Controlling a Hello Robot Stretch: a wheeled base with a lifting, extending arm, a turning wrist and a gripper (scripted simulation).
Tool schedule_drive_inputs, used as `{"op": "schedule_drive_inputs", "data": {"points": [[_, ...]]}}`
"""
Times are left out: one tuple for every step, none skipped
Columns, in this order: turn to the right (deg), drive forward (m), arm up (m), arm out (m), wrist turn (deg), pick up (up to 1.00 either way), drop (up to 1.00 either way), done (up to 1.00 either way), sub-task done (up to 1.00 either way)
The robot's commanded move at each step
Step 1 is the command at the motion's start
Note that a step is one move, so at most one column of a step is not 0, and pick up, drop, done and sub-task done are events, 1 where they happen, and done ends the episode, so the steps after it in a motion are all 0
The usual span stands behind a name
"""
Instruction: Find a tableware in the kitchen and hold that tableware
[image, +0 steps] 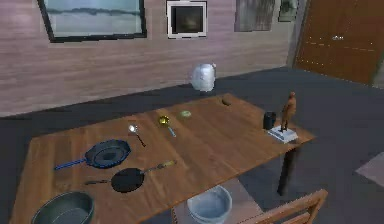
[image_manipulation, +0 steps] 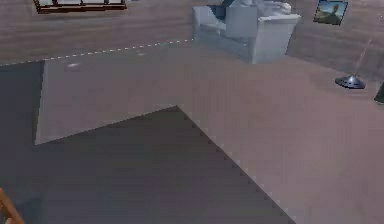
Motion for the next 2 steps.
{"op": "schedule_drive_inputs", "data": {"points": [[-45.0, 0.00, 0.00, 0.00, 0.0, 0.00, 0.00, 0.00, 0.00], [-45.0, 0.00, 0.00, 0.00, 0.0, 0.00, 0.00, 0.00, 0.00]]}}
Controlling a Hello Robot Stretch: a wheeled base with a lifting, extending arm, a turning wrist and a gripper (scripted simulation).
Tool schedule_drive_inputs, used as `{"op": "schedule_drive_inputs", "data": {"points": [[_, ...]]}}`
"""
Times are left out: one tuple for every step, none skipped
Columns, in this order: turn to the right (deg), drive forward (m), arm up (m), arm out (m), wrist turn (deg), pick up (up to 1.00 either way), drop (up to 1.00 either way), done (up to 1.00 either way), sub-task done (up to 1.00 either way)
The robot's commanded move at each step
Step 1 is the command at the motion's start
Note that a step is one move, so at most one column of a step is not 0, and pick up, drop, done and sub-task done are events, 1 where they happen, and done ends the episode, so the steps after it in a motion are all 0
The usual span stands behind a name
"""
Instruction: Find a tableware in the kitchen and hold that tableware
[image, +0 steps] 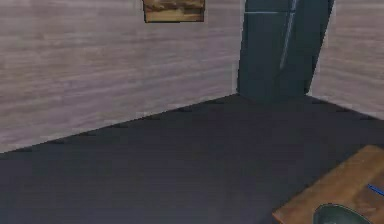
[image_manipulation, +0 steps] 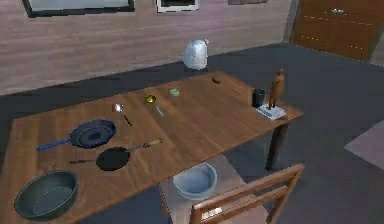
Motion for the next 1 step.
{"op": "schedule_drive_inputs", "data": {"points": [[-45.0, 0.00, 0.00, 0.00, 0.0, 0.00, 0.00, 0.00, 0.00]]}}
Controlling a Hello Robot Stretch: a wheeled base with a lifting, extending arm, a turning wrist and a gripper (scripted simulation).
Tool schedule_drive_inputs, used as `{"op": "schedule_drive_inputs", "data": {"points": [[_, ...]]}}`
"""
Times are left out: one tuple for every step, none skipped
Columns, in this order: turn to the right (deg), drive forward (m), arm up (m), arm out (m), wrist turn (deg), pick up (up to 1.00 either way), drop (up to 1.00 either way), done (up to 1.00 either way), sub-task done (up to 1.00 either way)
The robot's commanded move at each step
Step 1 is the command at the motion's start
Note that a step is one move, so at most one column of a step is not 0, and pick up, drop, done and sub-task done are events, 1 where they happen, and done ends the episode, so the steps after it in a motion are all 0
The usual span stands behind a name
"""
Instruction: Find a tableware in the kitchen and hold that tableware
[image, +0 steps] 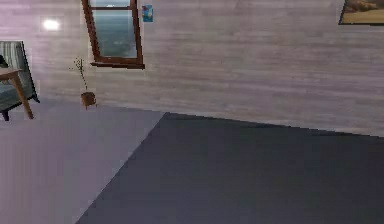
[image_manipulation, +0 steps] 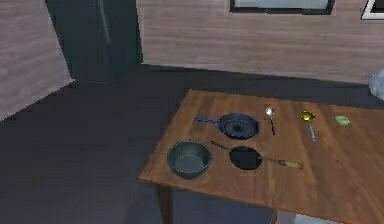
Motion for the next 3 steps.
{"op": "schedule_drive_inputs", "data": {"points": [[-36.0, 0.00, 0.00, 0.00, 0.0, 0.00, 0.00, 0.00, 0.00], [0.0, 0.20, 0.00, 0.00, 0.0, 0.00, 0.00, 0.00, 0.00], [45.0, 0.00, 0.00, 0.00, 0.0, 0.00, 0.00, 0.00, 0.00]]}}
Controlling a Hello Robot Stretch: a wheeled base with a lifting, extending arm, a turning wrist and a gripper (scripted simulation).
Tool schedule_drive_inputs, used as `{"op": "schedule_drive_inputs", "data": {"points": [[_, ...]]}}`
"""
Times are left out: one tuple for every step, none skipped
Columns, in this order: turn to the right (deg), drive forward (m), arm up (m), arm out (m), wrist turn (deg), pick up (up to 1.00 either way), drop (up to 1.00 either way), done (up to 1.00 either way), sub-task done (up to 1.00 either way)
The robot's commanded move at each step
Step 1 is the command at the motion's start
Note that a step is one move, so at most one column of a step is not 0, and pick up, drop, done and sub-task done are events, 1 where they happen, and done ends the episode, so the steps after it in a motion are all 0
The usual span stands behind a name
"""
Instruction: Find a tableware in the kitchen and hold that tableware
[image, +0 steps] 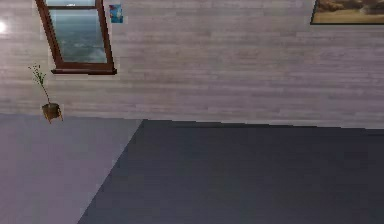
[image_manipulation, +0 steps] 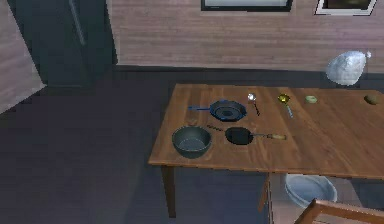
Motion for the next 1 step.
{"op": "schedule_drive_inputs", "data": {"points": [[18.0, 0.00, 0.00, 0.00, 0.0, 0.00, 0.00, 0.00, 0.00]]}}
